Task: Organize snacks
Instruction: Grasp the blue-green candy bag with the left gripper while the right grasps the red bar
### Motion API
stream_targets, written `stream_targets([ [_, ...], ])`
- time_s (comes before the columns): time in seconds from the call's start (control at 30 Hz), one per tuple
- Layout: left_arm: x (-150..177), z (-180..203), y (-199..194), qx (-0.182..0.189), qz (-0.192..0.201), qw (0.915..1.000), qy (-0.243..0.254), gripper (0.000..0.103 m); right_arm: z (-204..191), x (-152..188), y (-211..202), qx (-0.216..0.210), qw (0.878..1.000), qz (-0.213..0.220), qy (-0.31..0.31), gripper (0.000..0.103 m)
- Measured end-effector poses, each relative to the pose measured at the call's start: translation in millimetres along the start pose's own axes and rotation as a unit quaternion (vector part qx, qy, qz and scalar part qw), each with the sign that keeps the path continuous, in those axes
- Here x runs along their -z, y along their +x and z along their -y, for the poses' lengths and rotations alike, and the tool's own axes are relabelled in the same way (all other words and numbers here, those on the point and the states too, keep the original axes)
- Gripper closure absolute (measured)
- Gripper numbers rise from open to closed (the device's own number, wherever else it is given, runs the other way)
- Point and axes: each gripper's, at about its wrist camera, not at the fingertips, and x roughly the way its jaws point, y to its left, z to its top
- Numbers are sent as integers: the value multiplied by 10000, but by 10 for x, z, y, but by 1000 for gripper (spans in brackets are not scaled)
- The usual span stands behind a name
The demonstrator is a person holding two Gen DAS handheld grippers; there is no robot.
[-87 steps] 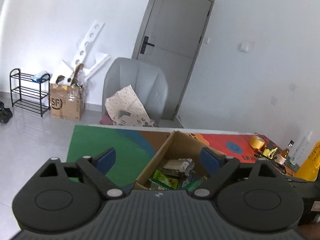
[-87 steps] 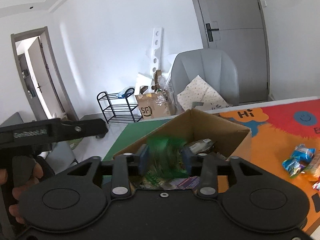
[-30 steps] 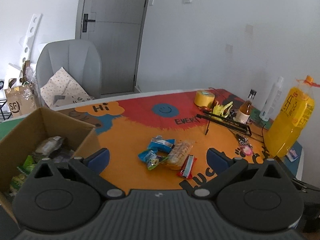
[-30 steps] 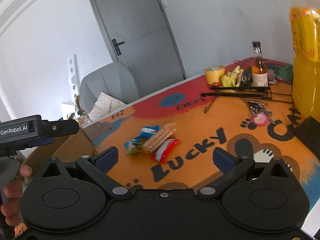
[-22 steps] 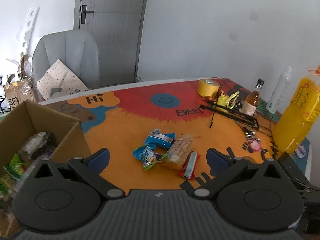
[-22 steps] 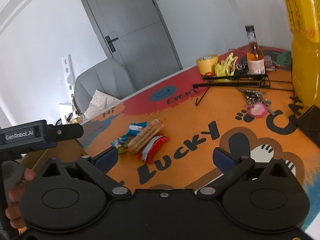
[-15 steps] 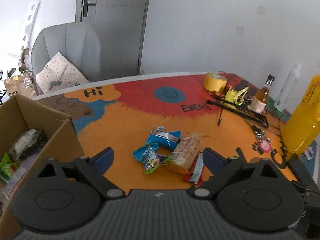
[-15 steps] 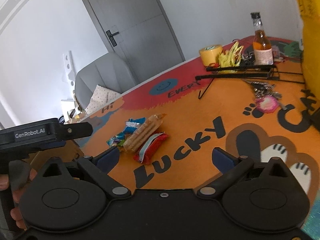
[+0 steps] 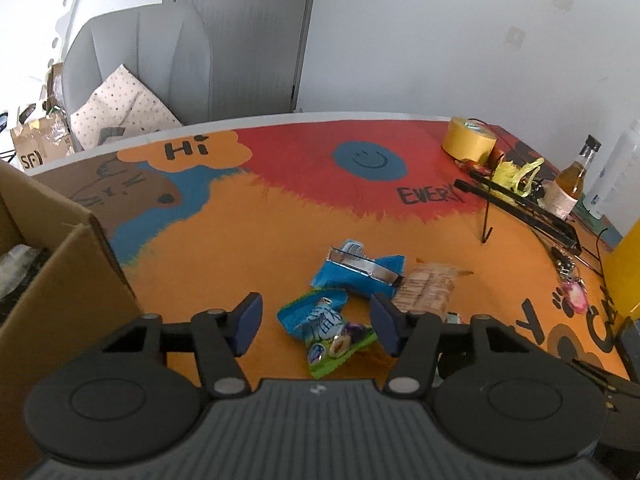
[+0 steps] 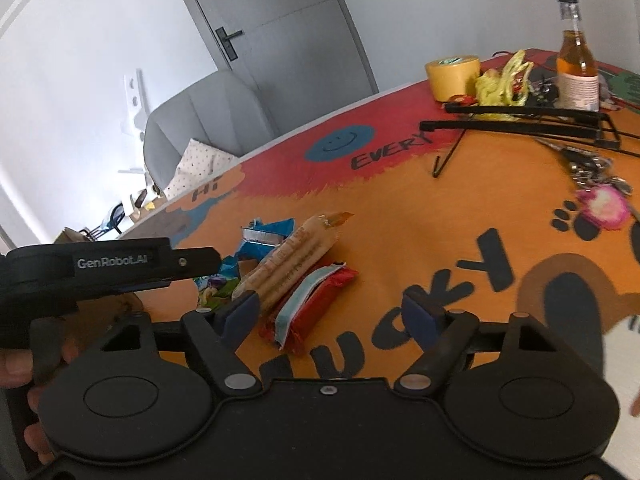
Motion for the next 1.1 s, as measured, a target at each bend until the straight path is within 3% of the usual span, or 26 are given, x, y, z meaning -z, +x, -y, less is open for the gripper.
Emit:
stream_targets([
  [0.2,19,-42,143,19,-112,9999,-98,48,-114,-29,92,143,9997,10,-217,26],
  [0.3,59,-73,185,-11,-173,9997,-180,59,-169,-24,129,233,9993,44,-295,27],
  [0.53,105,-114,120,12,-124,9997,-189,62,-293,-3,163,526,9973,71,-506,32],
  [0.6,117,-128,88,67,-113,9997,-194,67,-314,13,168,568,9967,79,-575,34],
  [0.67,127,-132,47,92,-114,9997,-185,67,-348,47,169,719,9940,92,-823,42],
  [0.77,149,-133,-15,119,-87,9997,-179,67,-335,52,118,826,9921,58,-942,74],
  [0.8,161,-130,-34,139,-88,9997,-169,67,-313,49,93,805,9923,26,-937,80],
  [1.1,289,-104,-225,308,-6,9995,-102,68,-136,177,-195,581,9967,108,-561,85],
])
